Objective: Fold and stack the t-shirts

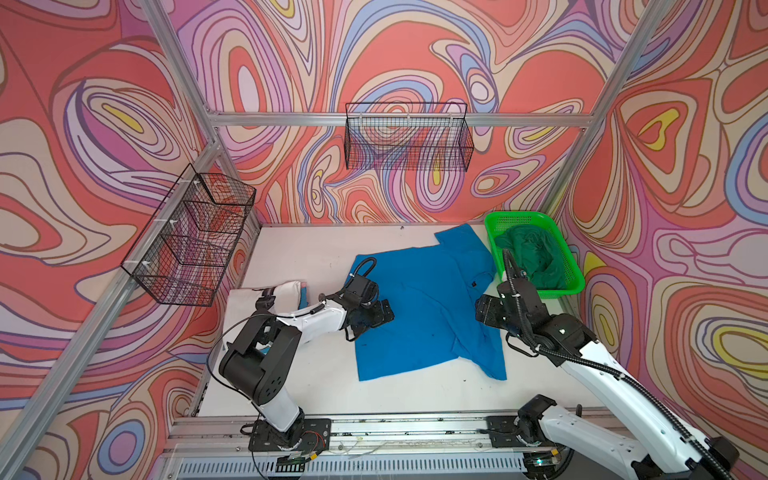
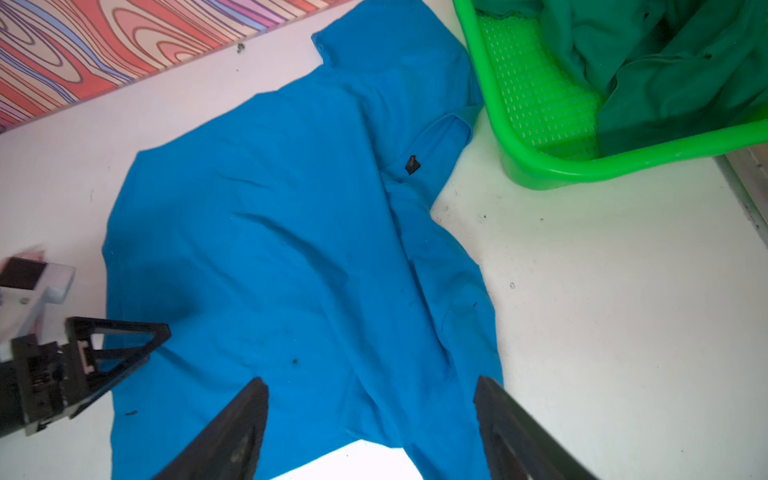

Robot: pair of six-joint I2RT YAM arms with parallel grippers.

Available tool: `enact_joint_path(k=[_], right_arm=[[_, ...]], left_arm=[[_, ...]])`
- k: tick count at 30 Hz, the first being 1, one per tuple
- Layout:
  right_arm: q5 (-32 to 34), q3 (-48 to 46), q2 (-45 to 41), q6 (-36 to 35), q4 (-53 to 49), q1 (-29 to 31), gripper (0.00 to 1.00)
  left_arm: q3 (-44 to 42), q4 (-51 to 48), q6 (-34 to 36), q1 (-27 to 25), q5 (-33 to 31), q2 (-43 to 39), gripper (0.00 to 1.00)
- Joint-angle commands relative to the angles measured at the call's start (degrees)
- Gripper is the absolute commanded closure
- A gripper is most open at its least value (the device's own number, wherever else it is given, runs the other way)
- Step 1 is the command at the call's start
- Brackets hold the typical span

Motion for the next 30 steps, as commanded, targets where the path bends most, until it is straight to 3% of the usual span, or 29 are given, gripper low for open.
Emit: enact_joint_path(k=[1,9,14,19,25,30], right_arm=[[-2.71,-1.25,3.96,0.75,2.11,-1.80,0.20],[-6.78,-3.62,14.06,-0.28,10.91,-6.35,0.29],[-11.66,-7.91,19.09,-2.31,17.15,-15.11,0.32],[-11.62,-9.93,21.71,-0.92,20.94,-15.37,0.38],[-20.22,-13.80,23.24,0.09,30.16,-15.33,0.38],[-21.90,-16.02,25.65,0.08,34.48,-15.31,0.48]], left_arm=[[-5.46,-19.38,2.42,3.45,-8.35,3.26,0.03],[-3.87,-25.28,4.73,10.43,-10.62,-0.79,0.02],[-0.19,-29.25,7.42,11.92,-12.48,-0.85,0.02],[0.81,-31.06,10.48,15.94,-12.41,-1.98,0.02],[0.72,-29.93,10.29,17.00,-10.49,-1.56,0.02],[0.91,-29.85,10.47,17.00,-10.37,-1.70,0.03]])
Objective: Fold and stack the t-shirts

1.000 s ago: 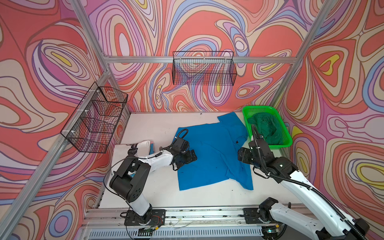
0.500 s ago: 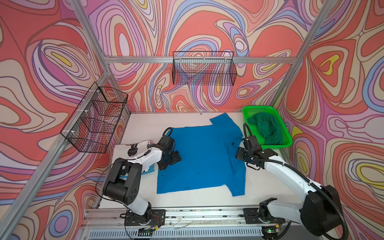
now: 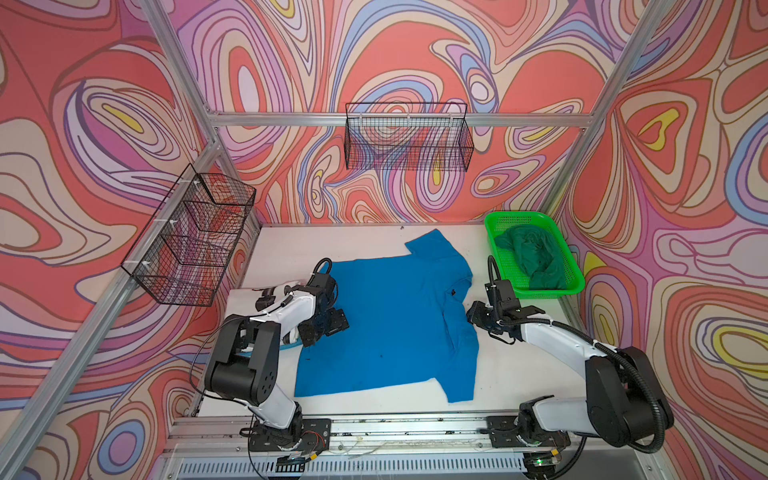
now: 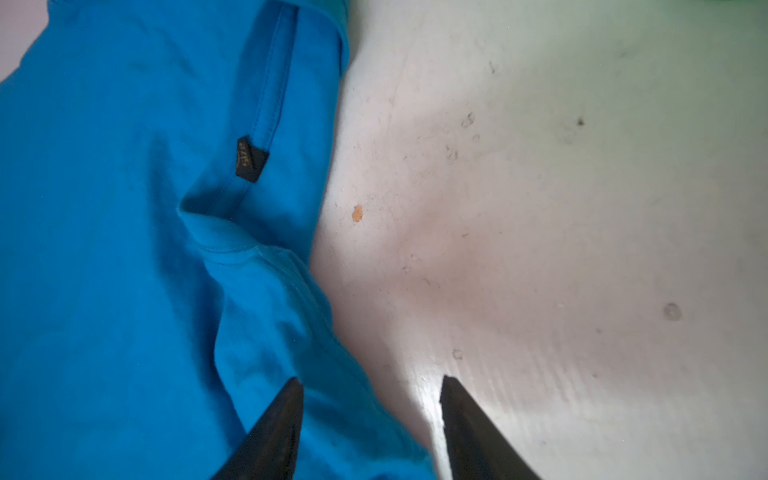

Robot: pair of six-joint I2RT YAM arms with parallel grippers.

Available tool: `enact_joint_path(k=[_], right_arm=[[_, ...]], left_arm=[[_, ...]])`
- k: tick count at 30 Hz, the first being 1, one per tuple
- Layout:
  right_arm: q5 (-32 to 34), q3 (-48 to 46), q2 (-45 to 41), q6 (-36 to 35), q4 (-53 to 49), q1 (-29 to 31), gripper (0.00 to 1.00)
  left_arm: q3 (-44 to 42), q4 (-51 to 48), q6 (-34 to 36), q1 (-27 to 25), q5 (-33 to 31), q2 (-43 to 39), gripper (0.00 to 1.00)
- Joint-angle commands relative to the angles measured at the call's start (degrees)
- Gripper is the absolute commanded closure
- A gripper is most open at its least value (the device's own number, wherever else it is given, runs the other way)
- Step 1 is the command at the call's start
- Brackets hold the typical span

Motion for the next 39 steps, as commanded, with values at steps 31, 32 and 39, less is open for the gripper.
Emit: enact_joint_path(k=[31,32,39], right_arm=[[14.16,-5.72,-21.86,18.31,-28.55,-0.07,1.00],[13.64,-5.69,-23.15,20.21,-30.37,-0.07,1.00],[10.10,-4.72,-34.54,27.85,-35.38,-0.07,0.76]], left_arm=[[-0.50,-2.79,0.22,0.24,1.65,1.41,0.04],[-0.53,-2.64,0.22,0.23,1.74,1.40,0.04],[-0.46,-2.33,0.38,0.23,2.87,1.31,0.04]])
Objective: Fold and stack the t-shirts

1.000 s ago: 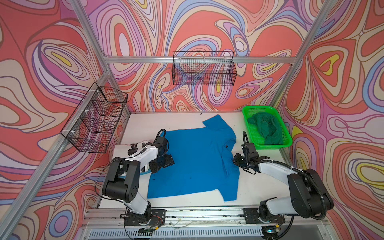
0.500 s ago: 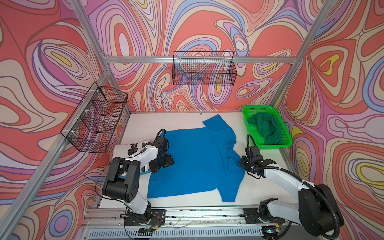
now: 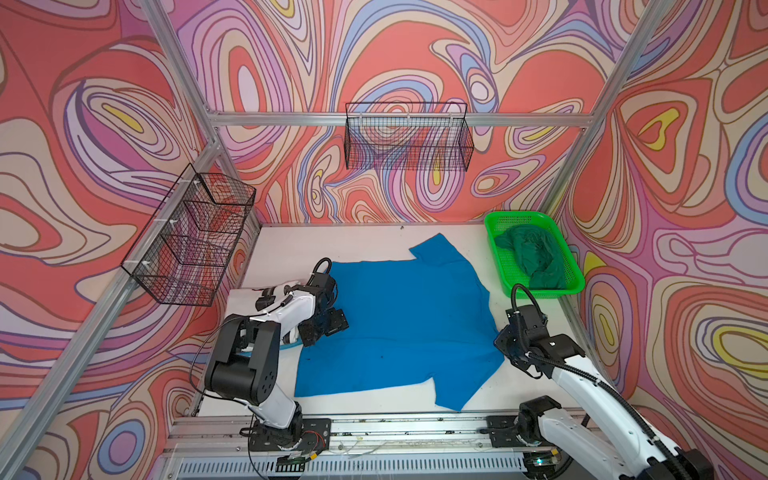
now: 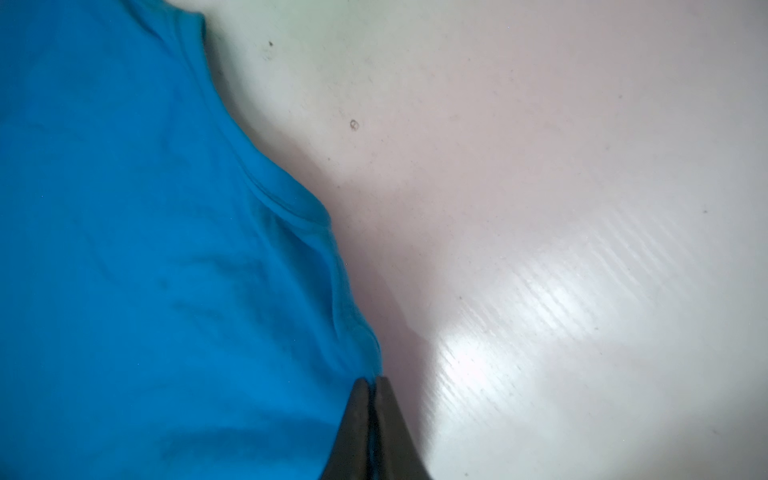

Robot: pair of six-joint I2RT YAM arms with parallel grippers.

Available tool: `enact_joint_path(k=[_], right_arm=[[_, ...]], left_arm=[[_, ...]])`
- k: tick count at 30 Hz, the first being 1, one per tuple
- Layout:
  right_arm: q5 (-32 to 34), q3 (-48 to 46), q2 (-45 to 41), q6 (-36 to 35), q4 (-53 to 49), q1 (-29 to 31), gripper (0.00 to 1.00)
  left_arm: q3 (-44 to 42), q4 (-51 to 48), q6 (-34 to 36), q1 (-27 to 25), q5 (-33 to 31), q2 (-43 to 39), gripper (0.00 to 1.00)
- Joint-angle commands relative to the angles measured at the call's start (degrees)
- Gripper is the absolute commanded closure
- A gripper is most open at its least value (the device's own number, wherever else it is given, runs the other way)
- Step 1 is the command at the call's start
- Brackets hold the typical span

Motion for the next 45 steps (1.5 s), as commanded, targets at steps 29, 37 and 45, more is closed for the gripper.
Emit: enact_joint_path(k=[29,37,45], right_arm=[[-12.39,14.34,46.62,-5.49,37.41,1.49,0.34],[-10.23,8.91,45.24,-8.74,35.13,-2.96,0.35],[-9.61,5.22,39.25,-13.01,30.33,-4.67,0.35]], left_arm=[[19.11,-3.65,6.85,1.19,2.12,-6.76,0.00],[31.33,-6.43,8.35,2.17,-1.50,4.48,0.01],[40.59,-9.42,9.68,3.90,-2.90,15.96,0.03]])
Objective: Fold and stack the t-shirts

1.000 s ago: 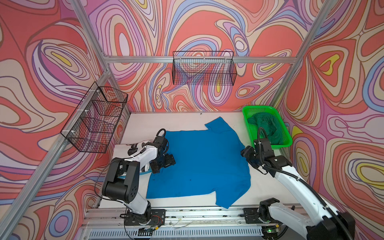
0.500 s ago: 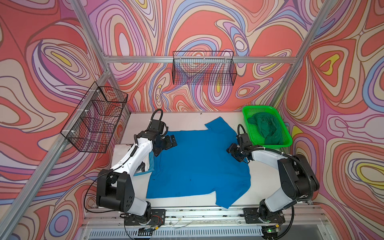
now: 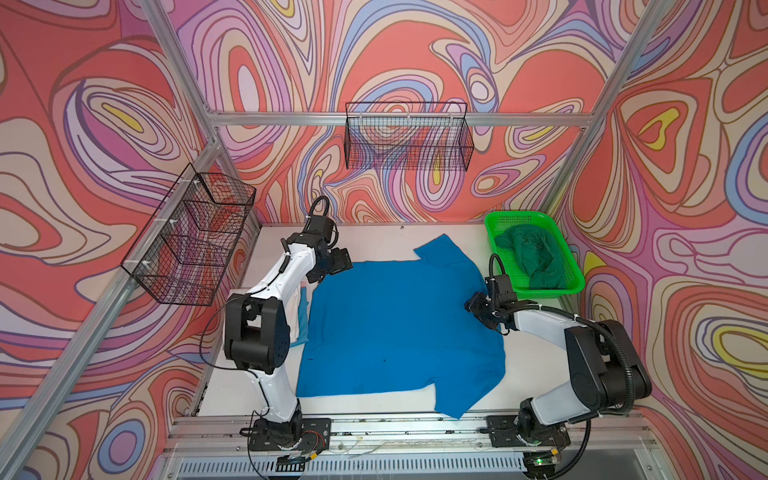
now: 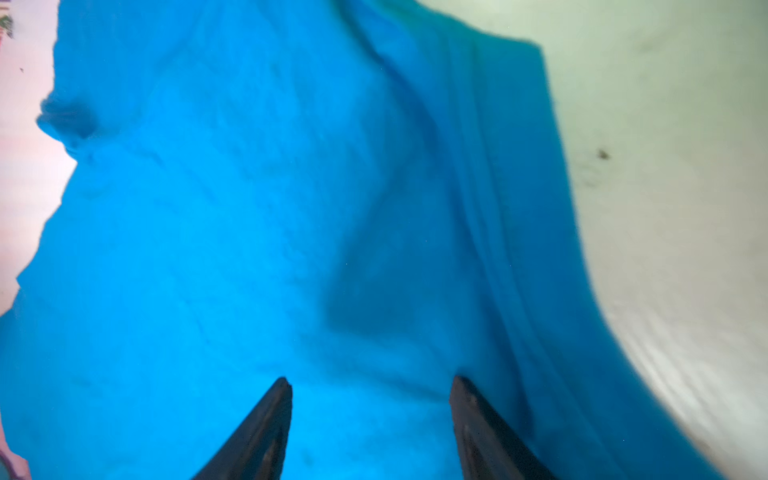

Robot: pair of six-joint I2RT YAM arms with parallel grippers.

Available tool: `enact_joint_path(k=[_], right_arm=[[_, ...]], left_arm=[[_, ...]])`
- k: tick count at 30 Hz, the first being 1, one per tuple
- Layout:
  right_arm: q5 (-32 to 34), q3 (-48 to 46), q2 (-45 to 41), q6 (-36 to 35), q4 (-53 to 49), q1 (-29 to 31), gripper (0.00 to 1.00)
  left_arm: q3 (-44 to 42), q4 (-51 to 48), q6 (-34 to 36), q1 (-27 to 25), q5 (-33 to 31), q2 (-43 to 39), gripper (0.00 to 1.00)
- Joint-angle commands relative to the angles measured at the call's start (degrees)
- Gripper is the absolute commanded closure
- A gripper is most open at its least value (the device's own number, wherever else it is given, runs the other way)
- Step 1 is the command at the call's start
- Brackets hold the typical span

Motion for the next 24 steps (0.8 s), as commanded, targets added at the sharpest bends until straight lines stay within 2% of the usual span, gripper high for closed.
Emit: enact_joint_path(k=[1,8,10,16,24], right_arm=[[1.58,-2.46,-1.57,-2.34,-7.85,-0.97,0.35],[2.17,-0.57,-9.65,-6.50,-15.47,-1.10,0.34],[1.14,0.72,-11.66,-7.72,-17.55,-1.11,0.34],[-3.16,4.65,-14.41,-10.30,-19.48,-1.13,0.33],[-8.09,8.58,-13.14,-11.44,-19.18,-1.11,0.33]], left_arm=[[3.23,-3.84,1.13,1.24,-2.16,2.97,0.03],[11.17,-5.71,1.79,2.00,-2.87,11.25,0.05],[14.27,-6.25,2.28,1.93,-2.56,13.99,0.09],[23.89,-10.87,5.99,2.01,-7.26,22.86,0.12],[33.16,-14.08,6.77,2.01,-2.49,32.52,0.25]])
